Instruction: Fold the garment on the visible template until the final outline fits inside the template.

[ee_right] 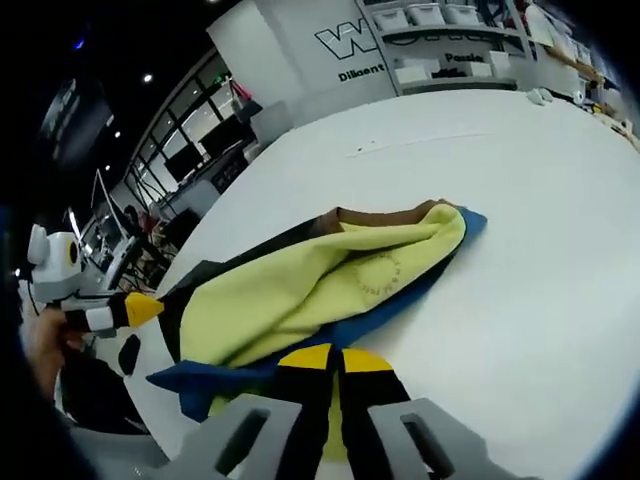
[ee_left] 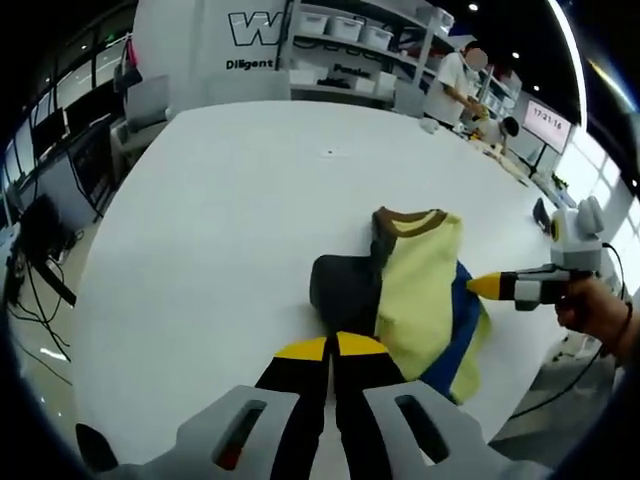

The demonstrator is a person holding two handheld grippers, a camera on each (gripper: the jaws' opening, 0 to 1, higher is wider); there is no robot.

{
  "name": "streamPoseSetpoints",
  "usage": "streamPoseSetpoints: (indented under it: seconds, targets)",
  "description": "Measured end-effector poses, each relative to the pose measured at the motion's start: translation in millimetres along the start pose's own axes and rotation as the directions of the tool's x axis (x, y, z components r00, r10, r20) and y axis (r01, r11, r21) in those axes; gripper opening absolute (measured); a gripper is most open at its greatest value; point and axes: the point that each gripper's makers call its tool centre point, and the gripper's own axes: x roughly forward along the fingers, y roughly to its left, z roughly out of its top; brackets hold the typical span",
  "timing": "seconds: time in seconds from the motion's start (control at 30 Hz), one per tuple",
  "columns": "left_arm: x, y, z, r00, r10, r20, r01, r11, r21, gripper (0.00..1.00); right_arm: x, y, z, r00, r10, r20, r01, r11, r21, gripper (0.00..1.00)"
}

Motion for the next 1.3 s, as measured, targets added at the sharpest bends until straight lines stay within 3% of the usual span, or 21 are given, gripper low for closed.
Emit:
streamPoseSetpoints:
  seconds: [0.07, 0.43, 0.63, 1.3]
  targets:
    - [-1.0, 1.8, 0.4, 1.0, 0.003, 0.001, -0.003, 1.0, 0.0, 0.0, -1.7, 0.0, 2.4, 1.0, 0.006, 0.013, -0.006, 0.999, 0.046, 0.0]
    - [-7.8, 34.0, 2.7, 0.996, 0.092, -0.002, -0.092, 0.996, 0.013, 0.0, -8.9, -16.2, 7.4, 0.999, -0.018, 0.044, 0.014, 0.996, 0.087, 0.0]
    - [-10.7, 53.6, 2.7, 0.986, 0.165, -0.019, -0.163, 0.985, 0.062, 0.0, -11.6, -27.3, 3.9, 0.998, -0.055, 0.026, 0.053, 0.997, 0.059, 0.0]
    - [-2.2, 102.8, 16.6, 0.964, 0.257, -0.068, -0.247, 0.96, 0.134, 0.0, -21.0, -58.1, 9.0, 0.994, -0.105, 0.006, 0.105, 0.994, 0.009, 0.0]
